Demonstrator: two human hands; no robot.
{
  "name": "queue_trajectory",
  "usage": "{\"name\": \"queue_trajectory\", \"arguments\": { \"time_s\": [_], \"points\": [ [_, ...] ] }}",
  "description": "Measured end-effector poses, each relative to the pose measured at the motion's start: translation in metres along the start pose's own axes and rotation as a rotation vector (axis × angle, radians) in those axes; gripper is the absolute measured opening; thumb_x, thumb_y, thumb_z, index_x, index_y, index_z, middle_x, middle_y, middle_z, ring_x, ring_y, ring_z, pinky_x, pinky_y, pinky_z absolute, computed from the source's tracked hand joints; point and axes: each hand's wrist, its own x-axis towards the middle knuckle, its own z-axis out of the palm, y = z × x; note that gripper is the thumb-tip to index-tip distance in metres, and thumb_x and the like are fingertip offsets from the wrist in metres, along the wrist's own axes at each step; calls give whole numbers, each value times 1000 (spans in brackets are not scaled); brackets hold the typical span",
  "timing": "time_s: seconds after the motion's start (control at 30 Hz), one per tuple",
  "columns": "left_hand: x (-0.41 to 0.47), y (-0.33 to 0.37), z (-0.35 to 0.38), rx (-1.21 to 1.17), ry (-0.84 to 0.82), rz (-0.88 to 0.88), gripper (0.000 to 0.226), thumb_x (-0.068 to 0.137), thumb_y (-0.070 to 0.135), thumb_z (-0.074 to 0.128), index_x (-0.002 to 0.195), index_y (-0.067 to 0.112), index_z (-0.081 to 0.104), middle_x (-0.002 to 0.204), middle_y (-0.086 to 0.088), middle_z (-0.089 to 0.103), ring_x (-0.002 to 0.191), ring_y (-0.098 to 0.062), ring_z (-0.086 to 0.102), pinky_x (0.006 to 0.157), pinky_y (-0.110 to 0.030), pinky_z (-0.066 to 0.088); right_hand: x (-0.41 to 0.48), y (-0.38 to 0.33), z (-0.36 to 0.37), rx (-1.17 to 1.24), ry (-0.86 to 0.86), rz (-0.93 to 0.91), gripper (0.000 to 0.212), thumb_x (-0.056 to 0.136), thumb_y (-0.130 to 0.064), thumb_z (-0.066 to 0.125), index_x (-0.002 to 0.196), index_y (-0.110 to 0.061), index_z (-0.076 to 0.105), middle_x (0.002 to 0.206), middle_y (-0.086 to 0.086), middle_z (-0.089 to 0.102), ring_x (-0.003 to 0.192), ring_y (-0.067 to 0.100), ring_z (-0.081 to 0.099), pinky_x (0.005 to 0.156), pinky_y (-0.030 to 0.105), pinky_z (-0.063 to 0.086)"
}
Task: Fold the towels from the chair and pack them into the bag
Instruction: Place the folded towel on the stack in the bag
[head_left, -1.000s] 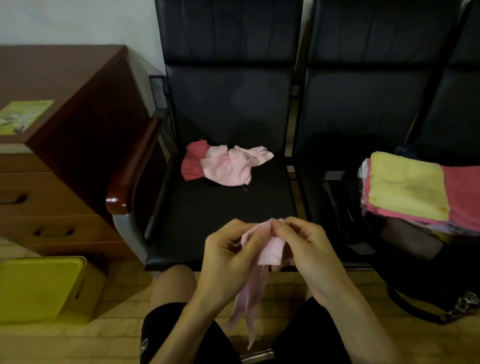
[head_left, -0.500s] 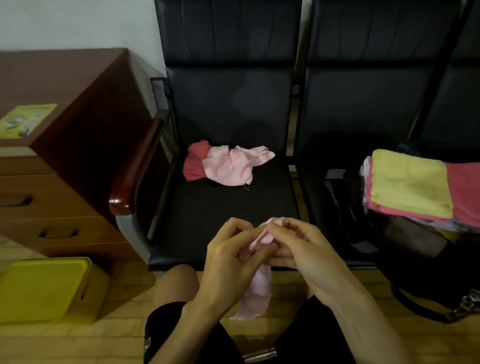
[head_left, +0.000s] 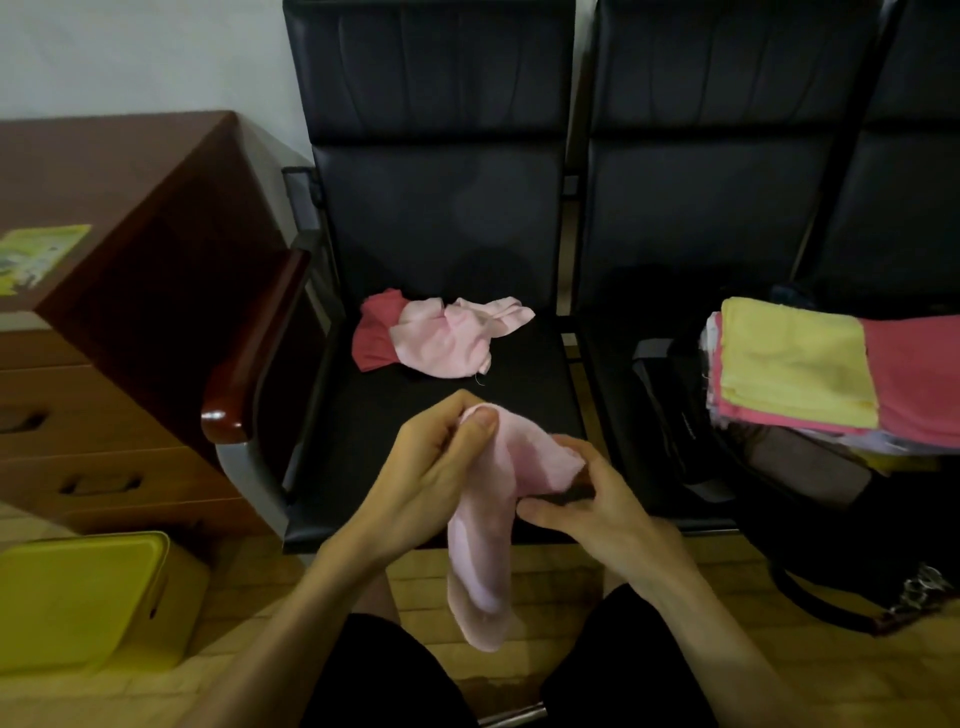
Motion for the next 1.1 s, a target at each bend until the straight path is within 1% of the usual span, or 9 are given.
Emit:
{"name": "queue_trajectory", "arguments": {
  "time_s": [0.1,0.2,0.3,0.47,0.67,0.77,0.87,1.0,1.1],
  "points": [
    [5,4,-6,14,-29,17,27,104,15,45,85,10,63,75,-5,61,66,-7,56,60,-15,43,5,2,7,28,-209,-2,24,91,-20,67,111,-32,64,105,-15,72,106,2,65,93,23,52],
    [6,1,-19,78,-5,-7,30,104,21,44,83,10,61,73,-8,57,62,-12,53,56,-20,42,7,-2,3,81,-40,-95,17,96,-12,57,105,-19,70,102,-4,74,104,11,68,99,37,52],
    [4,-10,-34,116,76,-44,30,105,26,43,84,15,62,77,-10,59,62,-14,55,55,-23,44,5,-31,-21,179,200,-273,15,96,-15,57,94,-14,71,93,9,72,90,20,69,83,40,55],
    [-2,-20,-40,116,170,-52,28,105,24,40,92,27,64,85,10,65,78,-12,60,68,-21,46,-4,-56,-21,-77,173,-507,29,96,-23,58,89,4,66,84,20,66,79,32,63,66,38,52],
    [-3,-22,-34,79,285,-40,44,104,37,39,88,4,63,80,-11,55,73,-23,52,62,-17,38,-17,-56,-10,-13,168,-505,46,85,-44,53,75,-1,63,71,8,63,62,18,59,55,19,45],
    [1,-15,-23,55,329,-28,45,104,35,41,83,-1,58,75,-11,54,64,-21,51,58,-20,41,-18,-55,-10,34,199,-498,53,84,-48,53,70,3,56,66,14,57,58,19,53,56,21,43],
    [6,-5,-12,50,308,7,42,107,29,41,83,-2,57,76,-13,57,66,-30,53,58,-34,46,-15,-51,-13,120,236,-432,57,82,-50,54,79,7,60,77,21,62,71,35,60,63,34,49],
    [15,19,7,-160,192,-87,37,107,28,40,89,9,66,81,-11,67,71,-24,61,65,-34,52,-15,-40,-10,304,202,-275,46,76,-58,61,95,-17,72,94,2,75,90,16,72,76,34,58],
    [23,35,18,-401,132,-229,39,106,29,40,93,20,76,94,-11,76,86,-20,72,74,-33,58,-12,-24,-9,272,82,-176,70,63,-49,79,113,-2,65,93,7,74,91,13,72,80,33,59]
  ]
}}
